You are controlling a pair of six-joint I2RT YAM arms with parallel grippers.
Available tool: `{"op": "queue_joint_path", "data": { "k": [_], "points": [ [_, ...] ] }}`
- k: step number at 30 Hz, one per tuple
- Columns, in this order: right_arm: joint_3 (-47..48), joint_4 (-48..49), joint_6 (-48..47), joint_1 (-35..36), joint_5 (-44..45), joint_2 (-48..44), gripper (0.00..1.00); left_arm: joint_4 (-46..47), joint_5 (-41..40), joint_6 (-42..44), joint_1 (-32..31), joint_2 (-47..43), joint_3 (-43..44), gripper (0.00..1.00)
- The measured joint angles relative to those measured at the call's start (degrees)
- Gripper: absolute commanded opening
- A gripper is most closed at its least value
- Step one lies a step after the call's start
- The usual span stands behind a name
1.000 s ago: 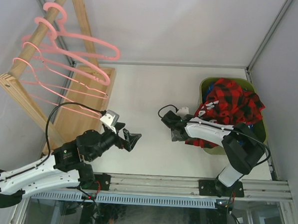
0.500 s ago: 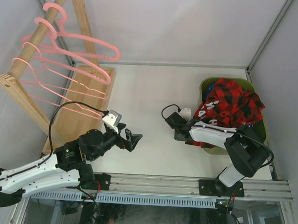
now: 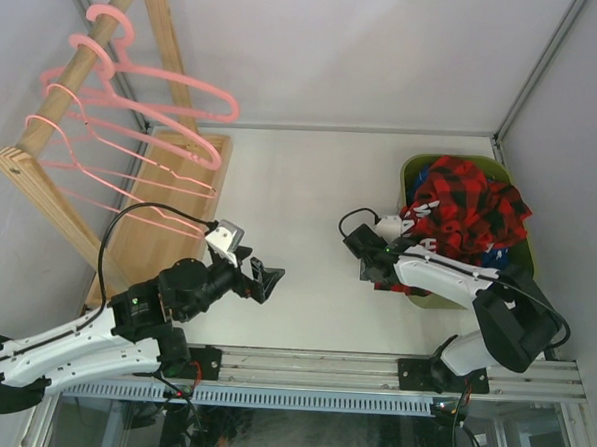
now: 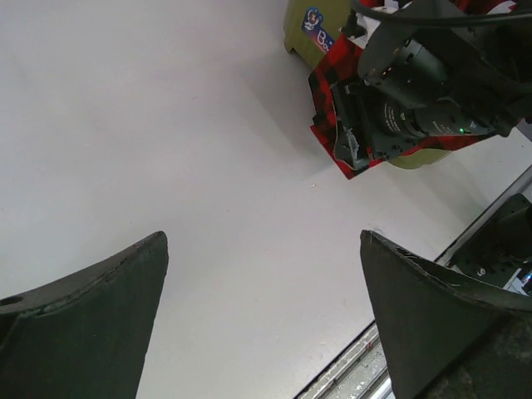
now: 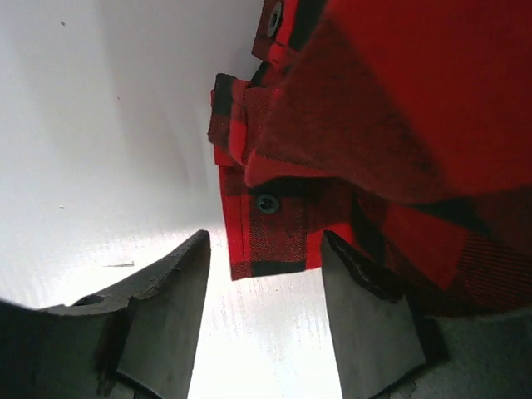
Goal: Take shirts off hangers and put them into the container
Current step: Place the shirt in the bin.
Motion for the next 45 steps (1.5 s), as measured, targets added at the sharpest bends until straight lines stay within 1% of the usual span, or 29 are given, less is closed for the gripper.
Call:
{"op": "queue_joint_path", "data": {
  "k": [4,6,12,14,15,21,23,25,27,29,31,33,35,37,39,40,42,43,45],
  "points": [
    [-0.6,0.2,0.0,-0.9,-0.8,3.2,0.55,0.0,0.0,0.0,0.0,0.0,0.0,1.0],
    [-0.2,1.4,0.2,-1.2,-1.4,5.2,0.5,0.0,0.0,0.0,0.0,0.0,0.0,1.0],
    [-0.3,5.1,0.3,-2.3,-2.7,5.8,0.18,0.0,0.0,0.0,0.0,0.0,0.0,1.0],
    [-1.1,6.0,-0.2,-3.0,-3.0,5.3,0.01,0.0,0.0,0.0,0.0,-0.3,0.0,1.0],
    [-1.4,6.1,-0.6,-3.4,-3.0,5.1,0.0,0.0,0.0,-0.1,0.0,-0.4,0.0,1.0],
    [-2.3,7.0,-4.3,-4.0,-5.4,3.1,0.0,0.0,0.0,-0.1,0.0,-1.2,0.0,1.0],
    [-1.4,4.5,-6.1,-2.8,-6.5,1.1,0.0,0.0,-0.1,-0.1,0.0,-1.2,0.0,1.0],
    [2.5,0.3,-8.7,0.5,-5.9,-3.0,0.0,-0.1,-0.3,-0.1,0.0,-1.3,0.0,1.0],
    [9.2,-1.2,-11.5,2.9,-4.4,-8.7,0.0,-0.4,-0.7,-0.1,0.0,-1.7,0.0,1.0],
    [16.4,-1.0,-14.4,2.3,-2.8,-15.1,0.0,-0.5,-1.3,-0.1,0.0,-2.2,0.0,1.0],
    [22.0,0.0,-17.4,-3.0,-0.6,-21.4,0.0,-0.5,-1.6,-0.1,0.0,-2.7,0.0,1.0],
    [25.4,1.2,-20.1,-12.5,1.2,-26.5,0.0,-0.4,-1.8,-0.3,0.0,-3.0,0.0,1.0],
    [26.6,0.5,-21.8,-22.1,2.7,-29.9,0.0,-0.3,-1.9,-0.5,0.0,-3.1,-0.1,1.0],
    [26.2,0.0,-22.9,-28.4,2.9,-30.4,0.08,-0.3,-1.9,-0.5,0.0,-3.1,-0.4,1.0],
    [23.6,-0.5,-23.7,-33.6,0.3,-28.6,0.23,-0.3,-1.9,-0.5,0.0,-2.8,-0.4,1.0],
    [21.9,-1.6,-24.3,-36.2,-2.0,-26.2,0.3,-0.3,-1.9,-0.5,0.0,-2.7,-0.4,1.0],
    [19.9,-3.9,-24.6,-38.4,-5.2,-21.1,0.39,-0.1,-1.9,-0.5,0.0,-2.5,-0.4,1.0],
    [19.0,-5.0,-24.9,-38.6,-6.6,-17.4,0.44,-0.1,-1.9,-0.5,0.0,-2.4,-0.4,1.0],
    [17.8,-6.3,-25.3,-38.0,-8.5,-14.0,0.5,-0.1,-1.9,-0.5,0.0,-2.2,-0.4,1.0]
  ]
}}
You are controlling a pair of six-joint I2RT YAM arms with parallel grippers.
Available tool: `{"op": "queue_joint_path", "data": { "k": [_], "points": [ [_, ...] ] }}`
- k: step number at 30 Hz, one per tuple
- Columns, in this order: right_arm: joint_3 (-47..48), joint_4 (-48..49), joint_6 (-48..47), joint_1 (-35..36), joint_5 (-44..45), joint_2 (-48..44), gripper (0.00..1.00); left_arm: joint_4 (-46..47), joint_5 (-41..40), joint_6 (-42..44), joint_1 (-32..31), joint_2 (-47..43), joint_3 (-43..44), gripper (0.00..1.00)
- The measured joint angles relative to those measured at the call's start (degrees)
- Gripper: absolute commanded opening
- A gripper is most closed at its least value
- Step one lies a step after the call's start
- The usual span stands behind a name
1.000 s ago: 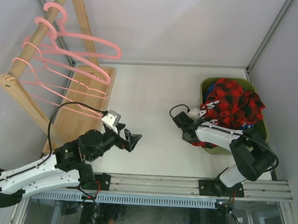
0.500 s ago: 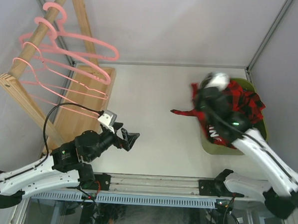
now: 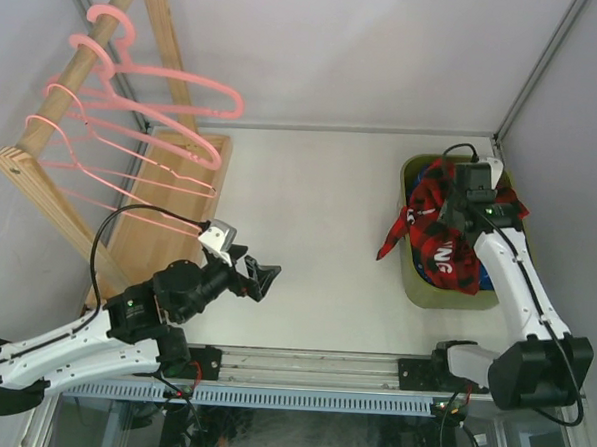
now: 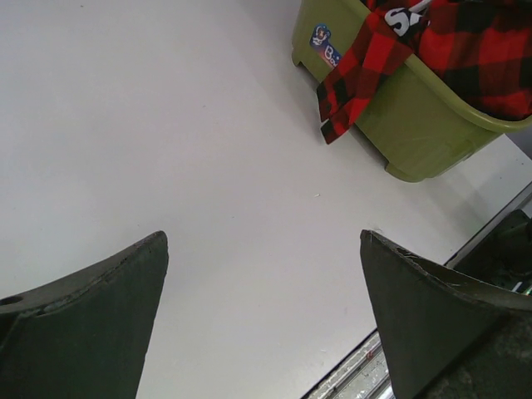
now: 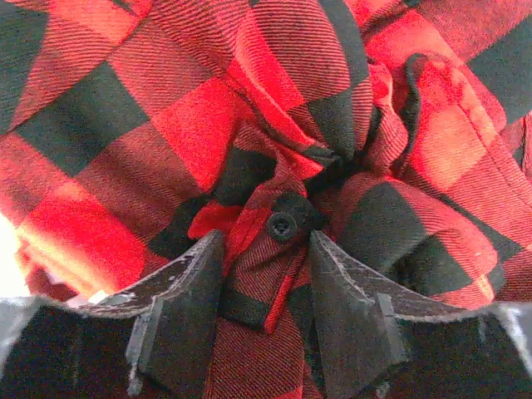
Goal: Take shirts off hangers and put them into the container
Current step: Place the shirt in the bin.
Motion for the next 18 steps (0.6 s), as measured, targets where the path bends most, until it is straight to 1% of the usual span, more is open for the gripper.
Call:
{"op": "queue_joint_path", "data": {
  "k": [2,4,7,10,12,14,18],
  "points": [
    [0.2,-0.7,-0.8,0.3,-1.6,-1.0,0.56,0.0,0.0,0.0,0.0,0.2,0.0,1.0],
    [3.3,-2.3,-1.7,0.5,-3.0,-4.2,0.61,0.0,0.0,0.0,0.0,0.5,0.0,1.0],
    [14.5,-4.4,-3.5,1.0,-3.5,-6.9,0.63,0.0,0.0,0.0,0.0,0.7,0.0,1.0],
    [23.7,-3.6,-5.2,3.5,-2.6,-8.1,0.63,0.1,0.0,0.0,0.0,0.9,0.0,1.0],
    [24.9,-3.1,-5.7,7.9,-1.7,-9.2,0.62,0.1,-0.1,0.0,0.0,1.2,0.0,1.0],
    [24.2,-3.0,-5.4,13.8,-0.5,-10.0,0.62,0.2,-0.1,0.0,0.0,1.6,0.0,1.0],
    [18.0,-1.6,-2.4,26.1,3.3,-7.8,0.62,0.2,0.0,0.0,0.0,2.0,0.0,1.0]
  ]
}}
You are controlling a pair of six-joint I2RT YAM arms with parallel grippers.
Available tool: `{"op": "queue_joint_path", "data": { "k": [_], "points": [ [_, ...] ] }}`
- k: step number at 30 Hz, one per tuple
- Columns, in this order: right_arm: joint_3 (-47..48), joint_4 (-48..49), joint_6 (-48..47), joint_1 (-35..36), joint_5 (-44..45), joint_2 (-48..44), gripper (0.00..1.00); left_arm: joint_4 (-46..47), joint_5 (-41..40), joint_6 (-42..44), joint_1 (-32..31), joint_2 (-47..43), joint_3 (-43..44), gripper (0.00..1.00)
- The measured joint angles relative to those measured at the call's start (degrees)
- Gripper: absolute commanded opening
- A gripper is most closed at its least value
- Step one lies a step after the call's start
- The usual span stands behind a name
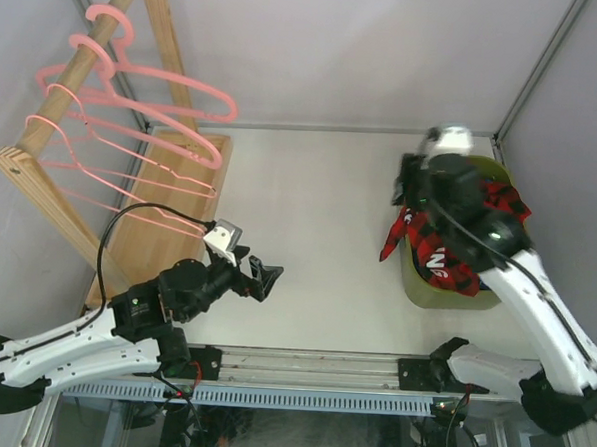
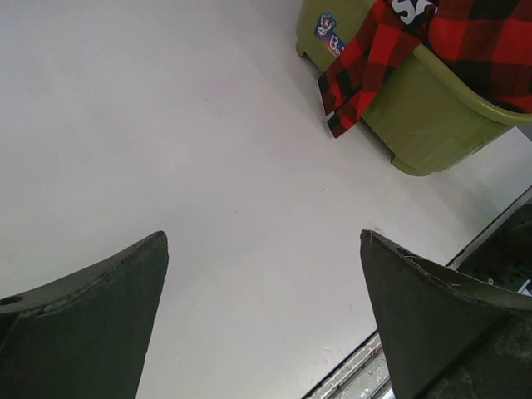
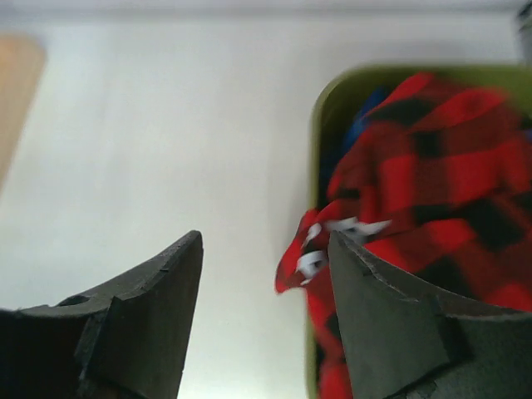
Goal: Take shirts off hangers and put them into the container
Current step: Place the shirt in the bin.
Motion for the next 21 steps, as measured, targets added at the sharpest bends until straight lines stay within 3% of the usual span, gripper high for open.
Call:
{"op": "queue_joint_path", "data": {
  "k": [9,21],
  "points": [
    [-8.9,-3.8,16.4,14.1,10.4,23.5,0.71,0.0,-0.9,0.0,0.0,-2.3,0.0,1.0],
    [-17.8,-11.0,46.3,16.9,23.9,27.3,0.74,-0.5,-1.6,-0.1,0.0,-4.0,-1.0,1.0]
  ]
}}
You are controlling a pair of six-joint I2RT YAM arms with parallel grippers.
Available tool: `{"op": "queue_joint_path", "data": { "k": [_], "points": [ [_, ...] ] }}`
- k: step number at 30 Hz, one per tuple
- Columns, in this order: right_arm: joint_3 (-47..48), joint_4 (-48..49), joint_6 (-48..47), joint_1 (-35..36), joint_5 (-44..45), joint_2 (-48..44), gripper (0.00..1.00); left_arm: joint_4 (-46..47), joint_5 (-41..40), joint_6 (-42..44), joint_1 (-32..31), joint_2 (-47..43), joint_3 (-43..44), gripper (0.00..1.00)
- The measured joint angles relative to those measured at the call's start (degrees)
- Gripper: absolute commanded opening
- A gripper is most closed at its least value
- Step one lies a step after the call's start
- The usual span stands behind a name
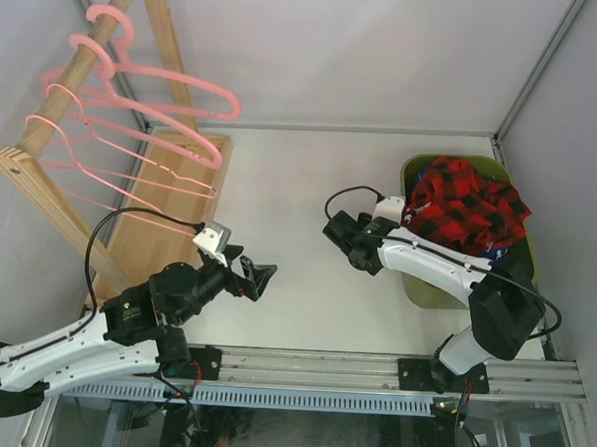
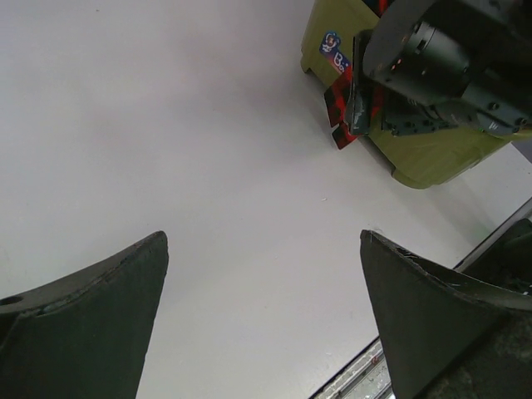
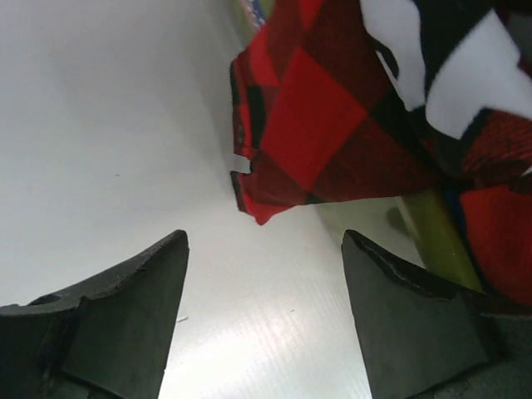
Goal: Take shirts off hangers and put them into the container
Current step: Place the shirt in the bin, then reset both arms
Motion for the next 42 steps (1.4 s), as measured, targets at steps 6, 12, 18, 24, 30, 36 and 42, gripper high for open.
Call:
{"op": "queue_joint_path", "data": {
  "k": [6,12,18,24,30,36,42],
  "points": [
    [-4.7,7.2,-0.7,-3.1,1.2,1.3,0.45,0.0,0.0,0.0,0.0,0.2,0.0,1.0],
    [-6.3,19.5,-11.9,-7.2,1.0,0.5,0.0,0.0,0.0,0.0,0.0,0.9,0.0,1.0],
    [-5.7,28.8,-26.9,-8.2,0.8,-12.4,0.0,0.0,0.0,0.0,0.0,0.9,0.0,1.0],
    [-0.9,32.7,-36.5,-16.7,-0.6,-25.5,0.0,0.0,0.2,0.0,0.0,1.2,0.0,1.0],
    [-3.9,28.4,-36.0,-33.6,-10.9,-24.4,0.08,0.1,0.9,0.0,0.0,2.6,0.0,1.0],
    [-8.9,25.6,-34.6,-36.0,-25.6,-12.6,0.39,-0.1,2.2,0.0,0.0,3.9,0.2,1.0],
    [-4.4,22.9,-35.4,-36.5,-34.2,-20.3,0.75,-1.0,4.9,0.1,0.0,5.3,2.3,1.0]
  ]
}}
